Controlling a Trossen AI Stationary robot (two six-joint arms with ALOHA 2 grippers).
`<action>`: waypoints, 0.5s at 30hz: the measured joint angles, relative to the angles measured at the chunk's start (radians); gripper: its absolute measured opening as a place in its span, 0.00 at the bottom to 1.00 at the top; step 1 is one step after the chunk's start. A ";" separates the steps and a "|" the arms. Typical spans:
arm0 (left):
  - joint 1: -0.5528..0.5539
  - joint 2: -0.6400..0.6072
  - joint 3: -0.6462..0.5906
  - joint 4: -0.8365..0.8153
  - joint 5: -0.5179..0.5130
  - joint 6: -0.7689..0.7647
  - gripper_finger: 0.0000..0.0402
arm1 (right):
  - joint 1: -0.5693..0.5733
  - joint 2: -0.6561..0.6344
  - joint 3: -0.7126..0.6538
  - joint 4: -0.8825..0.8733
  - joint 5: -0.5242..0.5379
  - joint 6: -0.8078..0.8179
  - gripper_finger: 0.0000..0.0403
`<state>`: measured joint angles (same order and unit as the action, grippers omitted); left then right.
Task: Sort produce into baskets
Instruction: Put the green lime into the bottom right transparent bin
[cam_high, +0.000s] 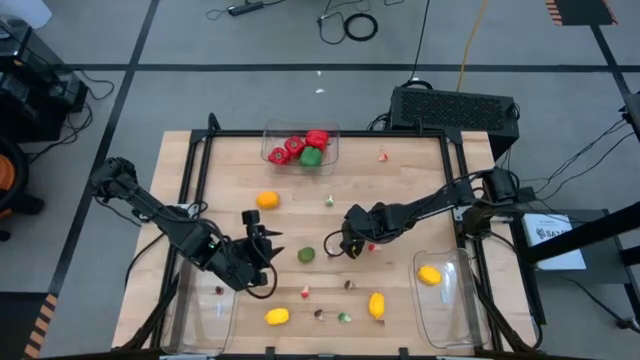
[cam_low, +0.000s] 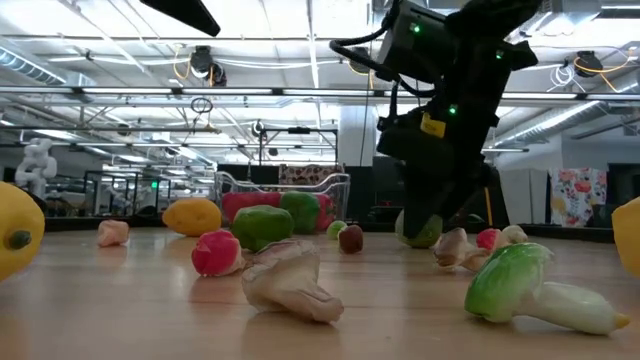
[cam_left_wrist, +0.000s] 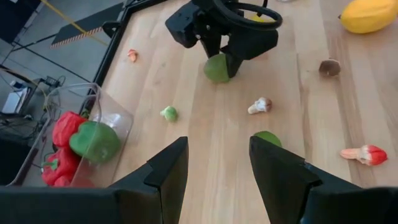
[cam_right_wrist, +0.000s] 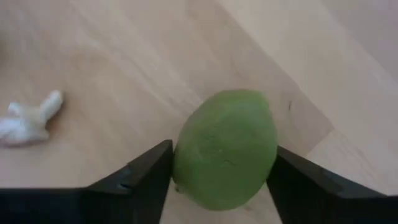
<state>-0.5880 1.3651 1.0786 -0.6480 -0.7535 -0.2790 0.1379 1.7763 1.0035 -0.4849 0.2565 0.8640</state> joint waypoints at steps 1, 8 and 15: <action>0.000 0.000 0.000 0.000 0.002 0.000 0.44 | 0.000 0.000 0.007 -0.012 -0.007 -0.013 0.54; 0.000 0.000 0.000 0.000 0.002 0.000 0.44 | 0.002 0.000 0.102 -0.084 -0.058 -0.090 0.43; 0.000 0.000 0.000 0.000 0.002 0.000 0.44 | 0.011 0.000 0.299 -0.347 -0.140 -0.178 0.45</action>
<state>-0.5880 1.3651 1.0786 -0.6482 -0.7517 -0.2794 0.1489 1.7763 1.3027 -0.8322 0.1169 0.6858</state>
